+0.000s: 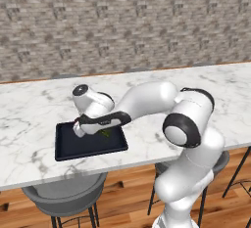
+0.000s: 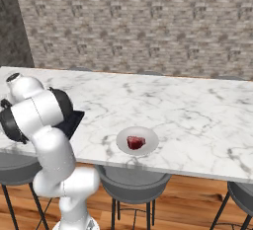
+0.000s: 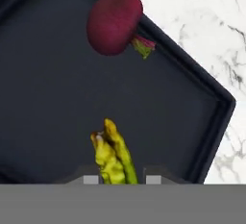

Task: Create a steak meal by picking up the steak and asparagus from the tray and placing them on the plate. Leave the beet on the tray.

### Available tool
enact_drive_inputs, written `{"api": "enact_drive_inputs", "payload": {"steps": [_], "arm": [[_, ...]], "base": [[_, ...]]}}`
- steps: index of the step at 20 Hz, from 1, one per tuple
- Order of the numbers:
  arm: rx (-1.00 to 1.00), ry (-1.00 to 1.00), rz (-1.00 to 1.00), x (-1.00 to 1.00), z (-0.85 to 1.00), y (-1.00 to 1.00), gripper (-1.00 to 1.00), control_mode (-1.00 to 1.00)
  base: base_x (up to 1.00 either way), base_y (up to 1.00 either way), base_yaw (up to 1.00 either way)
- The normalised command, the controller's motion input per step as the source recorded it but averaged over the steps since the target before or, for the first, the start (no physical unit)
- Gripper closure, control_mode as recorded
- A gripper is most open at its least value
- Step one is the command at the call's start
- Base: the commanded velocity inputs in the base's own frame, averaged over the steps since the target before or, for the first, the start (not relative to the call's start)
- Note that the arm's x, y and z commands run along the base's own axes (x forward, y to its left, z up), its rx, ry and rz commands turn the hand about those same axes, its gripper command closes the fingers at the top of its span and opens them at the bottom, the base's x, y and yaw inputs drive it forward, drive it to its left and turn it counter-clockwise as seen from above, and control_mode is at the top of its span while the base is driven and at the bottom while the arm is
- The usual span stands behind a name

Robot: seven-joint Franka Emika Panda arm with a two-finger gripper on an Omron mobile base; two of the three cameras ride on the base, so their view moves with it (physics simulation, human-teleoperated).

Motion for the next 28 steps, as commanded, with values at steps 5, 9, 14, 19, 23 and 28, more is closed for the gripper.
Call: {"api": "enact_drive_inputs", "payload": {"steps": [5,9,14,19,23,28], "arm": [[0.00,-0.23,0.35,-0.19,0.23,-1.00,1.00,-1.00],[0.00,-0.15,0.39,0.00,0.24,-1.00,1.00,-1.00],[0.00,-0.05,0.40,0.00,0.15,-1.00,1.00,-1.00],[-0.01,0.01,0.37,0.04,0.16,-1.00,1.00,-1.00],[-0.06,0.14,0.28,0.26,0.19,-0.92,1.00,-1.00],[-0.14,0.24,0.18,0.37,0.14,-0.61,1.00,-1.00]], "base": [[0.00,0.00,0.00],[0.00,0.00,0.00],[0.00,0.00,0.00],[0.00,0.00,0.00],[0.00,0.00,0.00],[0.00,0.00,0.00]]}}
